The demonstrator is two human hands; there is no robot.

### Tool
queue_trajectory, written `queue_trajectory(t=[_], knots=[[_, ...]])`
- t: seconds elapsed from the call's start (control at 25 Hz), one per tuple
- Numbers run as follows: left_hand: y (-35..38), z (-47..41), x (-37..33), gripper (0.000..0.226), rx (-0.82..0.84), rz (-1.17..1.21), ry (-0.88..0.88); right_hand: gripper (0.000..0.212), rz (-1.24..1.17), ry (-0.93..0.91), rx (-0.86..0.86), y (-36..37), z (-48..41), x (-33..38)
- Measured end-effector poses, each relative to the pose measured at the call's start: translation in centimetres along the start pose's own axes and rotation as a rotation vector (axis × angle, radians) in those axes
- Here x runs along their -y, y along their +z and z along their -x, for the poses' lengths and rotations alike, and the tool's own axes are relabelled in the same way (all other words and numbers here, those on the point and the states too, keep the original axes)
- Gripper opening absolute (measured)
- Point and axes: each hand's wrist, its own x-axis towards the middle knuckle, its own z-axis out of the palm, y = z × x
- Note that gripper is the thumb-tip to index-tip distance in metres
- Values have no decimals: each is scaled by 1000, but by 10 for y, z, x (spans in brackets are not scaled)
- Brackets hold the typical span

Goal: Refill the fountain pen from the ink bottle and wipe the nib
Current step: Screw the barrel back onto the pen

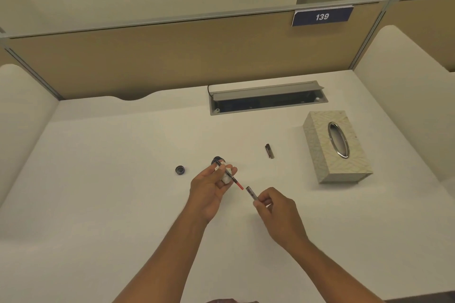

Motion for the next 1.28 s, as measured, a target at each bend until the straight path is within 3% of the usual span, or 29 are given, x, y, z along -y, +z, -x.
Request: queue_trajectory(t=[0.2, 0.52, 1.28], knots=[[4, 2, -2, 34, 3, 30, 4, 11, 39, -5, 4, -1, 3, 6], [7, 9, 3, 24, 10, 28, -8, 11, 48, -1, -5, -1, 6, 11], [18, 23, 19, 25, 87, -71, -81, 9, -9, -55, -111, -2, 6, 22]])
